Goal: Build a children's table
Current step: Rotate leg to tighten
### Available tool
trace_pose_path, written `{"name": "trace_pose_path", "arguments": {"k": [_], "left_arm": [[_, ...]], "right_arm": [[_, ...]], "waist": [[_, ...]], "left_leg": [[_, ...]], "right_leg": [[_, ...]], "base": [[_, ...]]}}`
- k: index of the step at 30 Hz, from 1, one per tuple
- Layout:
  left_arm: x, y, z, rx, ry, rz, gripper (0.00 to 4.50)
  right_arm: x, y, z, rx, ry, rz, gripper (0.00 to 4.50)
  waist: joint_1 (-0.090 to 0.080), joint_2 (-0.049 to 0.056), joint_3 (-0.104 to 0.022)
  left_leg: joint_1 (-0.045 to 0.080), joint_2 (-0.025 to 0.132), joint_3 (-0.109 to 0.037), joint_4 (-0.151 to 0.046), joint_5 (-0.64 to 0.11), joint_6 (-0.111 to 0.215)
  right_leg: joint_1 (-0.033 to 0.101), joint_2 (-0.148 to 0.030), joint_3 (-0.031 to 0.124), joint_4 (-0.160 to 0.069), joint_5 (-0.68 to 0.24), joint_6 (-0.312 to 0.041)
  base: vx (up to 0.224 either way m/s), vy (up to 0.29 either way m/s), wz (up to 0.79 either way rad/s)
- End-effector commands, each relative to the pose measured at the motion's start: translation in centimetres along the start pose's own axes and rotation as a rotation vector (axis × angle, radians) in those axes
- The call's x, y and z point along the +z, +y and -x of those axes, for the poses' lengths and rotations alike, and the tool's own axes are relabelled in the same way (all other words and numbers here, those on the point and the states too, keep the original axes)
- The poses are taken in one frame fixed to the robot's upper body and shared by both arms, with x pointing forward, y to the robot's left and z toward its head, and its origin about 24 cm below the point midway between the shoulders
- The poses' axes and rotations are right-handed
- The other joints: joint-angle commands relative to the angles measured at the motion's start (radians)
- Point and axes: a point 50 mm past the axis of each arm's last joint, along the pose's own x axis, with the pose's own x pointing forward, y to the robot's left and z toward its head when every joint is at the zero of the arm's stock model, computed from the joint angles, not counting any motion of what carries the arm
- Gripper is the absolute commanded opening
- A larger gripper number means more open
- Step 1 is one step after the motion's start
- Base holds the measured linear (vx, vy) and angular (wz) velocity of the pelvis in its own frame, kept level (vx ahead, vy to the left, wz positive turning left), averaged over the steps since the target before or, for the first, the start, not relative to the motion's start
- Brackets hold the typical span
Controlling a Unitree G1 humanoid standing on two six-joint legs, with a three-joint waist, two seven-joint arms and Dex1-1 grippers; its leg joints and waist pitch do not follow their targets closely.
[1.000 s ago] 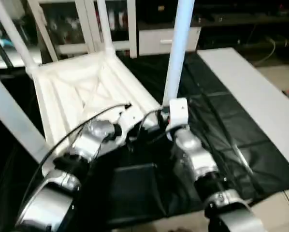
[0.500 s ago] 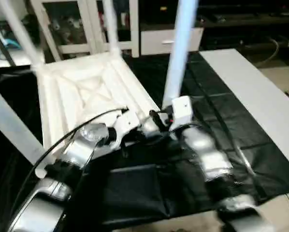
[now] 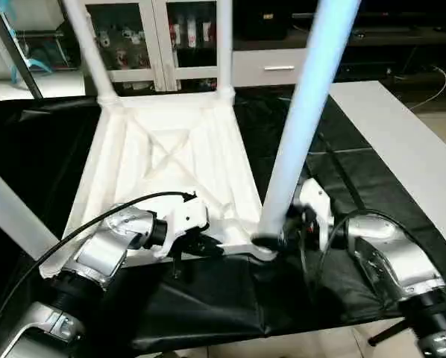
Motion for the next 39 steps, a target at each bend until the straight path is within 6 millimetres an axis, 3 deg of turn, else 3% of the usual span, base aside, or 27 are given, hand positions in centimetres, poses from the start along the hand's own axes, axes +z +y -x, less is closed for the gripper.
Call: {"name": "trace_pose_path", "arguments": {"k": [1,7,8,9,10,11,15,24,25,26,27,28,29,31,32,34,39], "left_arm": [[0.7,-0.3,-0.3,-0.049,-0.012,-0.028,0.0],[0.7,-0.4,0.0,-0.05,-0.01,-0.021,0.0],[0.7,-0.4,0.0,-0.049,-0.01,-0.021,0.0],[0.6,-0.3,0.1,-0.045,-0.008,-0.019,0.0],[0.5,-0.3,0.1,-0.042,-0.007,-0.018,0.0],[0.5,-0.3,0.1,-0.041,-0.006,-0.018,0.0],[0.6,-0.3,0.0,-0.041,-0.008,-0.017,0.0],[0.4,-0.5,-0.1,-0.041,-0.009,-0.014,0.0],[0.3,-0.4,-0.1,-0.025,-0.013,-0.011,0.0],[0.3,-0.4,-0.1,-0.025,-0.013,-0.011,0.0],[0.4,-0.3,-0.2,-0.011,-0.011,-0.016,0.0],[0.6,0.3,-0.5,0.043,-0.013,-0.019,0.0],[0.7,0.7,-0.7,0.074,-0.014,-0.022,0.0],[1.0,1.6,-0.9,0.148,-0.026,-0.011,0.0],[1.0,2.2,-0.9,0.191,-0.031,-0.002,0.0],[1.2,3.2,-0.9,0.268,-0.025,0.011,0.0],[1.6,4.3,-0.9,0.344,-0.006,0.014,0.0]], "right_arm": [[0.3,0.1,-0.2,0.028,0.014,0.036,3.92],[0.5,-0.1,-0.6,0.027,0.007,0.047,3.76],[0.5,-0.2,-0.7,0.025,0.003,0.046,3.76],[0.6,-0.3,-0.9,0.025,-0.005,0.042,3.76],[0.6,-0.4,-0.9,0.023,-0.003,0.042,3.64],[0.6,-0.4,-0.9,0.024,-0.002,0.042,3.48],[0.4,-0.4,-0.9,0.032,-0.002,0.034,3.11],[0.0,-0.1,-1.2,0.031,-0.013,0.019,2.74],[0.0,-0.5,-1.5,-0.013,-0.028,0.008,2.73],[0.0,-0.5,-1.5,-0.013,-0.028,0.008,2.73],[0.1,-0.9,-1.9,-0.076,-0.044,0.006,2.72],[0.4,-1.6,-2.5,-0.19,-0.083,-0.018,2.72],[0.5,-2.0,-2.8,-0.241,-0.101,-0.031,2.72],[0.8,-2.4,-3.6,-0.325,-0.151,-0.059,2.72],[1.0,-2.4,-4.1,-0.352,-0.179,-0.072,2.72],[1.5,-2.5,-5.4,-0.411,-0.227,-0.104,2.72],[2.5,-2.7,-7.8,-0.549,-0.244,-0.12,2.72]], "waist": [[-0.002,-0.007,-0.059],[-0.002,-0.011,-0.063],[-0.001,-0.002,-0.063],[-0.002,0.0,-0.064],[-0.003,-0.004,-0.064],[-0.003,0.002,-0.063],[-0.003,-0.001,-0.063],[-0.005,0.001,-0.064],[-0.005,0.005,-0.063],[-0.008,0.003,-0.063],[-0.009,0.003,-0.062],[-0.014,-0.005,-0.06],[-0.017,-0.005,-0.06],[-0.032,-0.003,-0.056],[-0.033,0.005,-0.058],[-0.038,0.001,-0.059],[-0.053,0.001,-0.061]], "left_leg": [[0.021,0.046,-0.022,-0.078,-0.265,0.032],[0.019,0.046,-0.021,-0.075,-0.221,0.051],[0.019,0.046,-0.022,-0.075,-0.217,0.052],[0.02,0.046,-0.021,-0.075,-0.219,0.052],[0.019,0.045,-0.021,-0.075,-0.225,0.05],[0.021,0.046,-0.021,-0.076,-0.24,0.045],[0.021,0.046,-0.022,-0.077,-0.253,0.037],[0.021,0.046,-0.021,-0.076,-0.242,0.04],[0.021,0.046,-0.022,-0.076,-0.249,0.038],[0.022,0.045,-0.022,-0.077,-0.26,0.033],[0.021,0.045,-0.022,-0.078,-0.268,0.03],[0.021,0.045,-0.022,-0.08,-0.283,0.023],[0.018,0.043,-0.024,-0.08,-0.285,0.017],[0.017,0.039,-0.033,-0.085,-0.336,-0.018],[0.021,0.04,-0.033,-0.084,-0.344,-0.022],[0.027,0.039,-0.031,-0.083,-0.364,-0.025],[0.017,0.036,-0.029,-0.082,-0.325,-0.013]], "right_leg": [[0.038,-0.047,0.035,-0.078,-0.251,-0.223],[0.041,-0.046,0.032,-0.071,-0.186,-0.244],[0.04,-0.046,0.032,-0.069,-0.18,-0.247],[0.039,-0.046,0.032,-0.07,-0.176,-0.249],[0.04,-0.044,0.031,-0.07,-0.172,-0.252],[0.039,-0.044,0.031,-0.072,-0.181,-0.254],[0.041,-0.045,0.031,-0.071,-0.187,-0.252],[0.041,-0.044,0.031,-0.07,-0.174,-0.254],[0.04,-0.044,0.031,-0.07,-0.179,-0.256],[0.039,-0.044,0.031,-0.072,-0.186,-0.257],[0.038,-0.044,0.031,-0.072,-0.195,-0.255],[0.038,-0.045,0.031,-0.076,-0.223,-0.249],[0.038,-0.047,0.031,-0.075,-0.24,-0.245],[0.037,-0.049,0.026,-0.087,-0.389,-0.191],[0.033,-0.049,0.028,-0.089,-0.393,-0.187],[0.025,-0.047,0.03,-0.093,-0.378,-0.19],[0.028,-0.046,0.029,-0.086,-0.304,-0.213]], "base": [[0.0,0.0,0.0],[0.0,0.0,0.0],[0.0,0.0,0.0],[0.0,0.0,0.0],[0.0,0.0,0.0],[0.0,0.0,0.0],[0.0,0.0,0.0],[0.0,0.0,0.0],[0.0,0.0,0.0],[0.0,0.0,0.0],[0.0,0.0,0.0],[0.0,0.0,0.0],[0.0,0.0,0.0],[0.0,0.0,0.0],[0.0,0.0,0.0],[0.0,0.0,0.0],[0.0,0.0,0.0]]}}
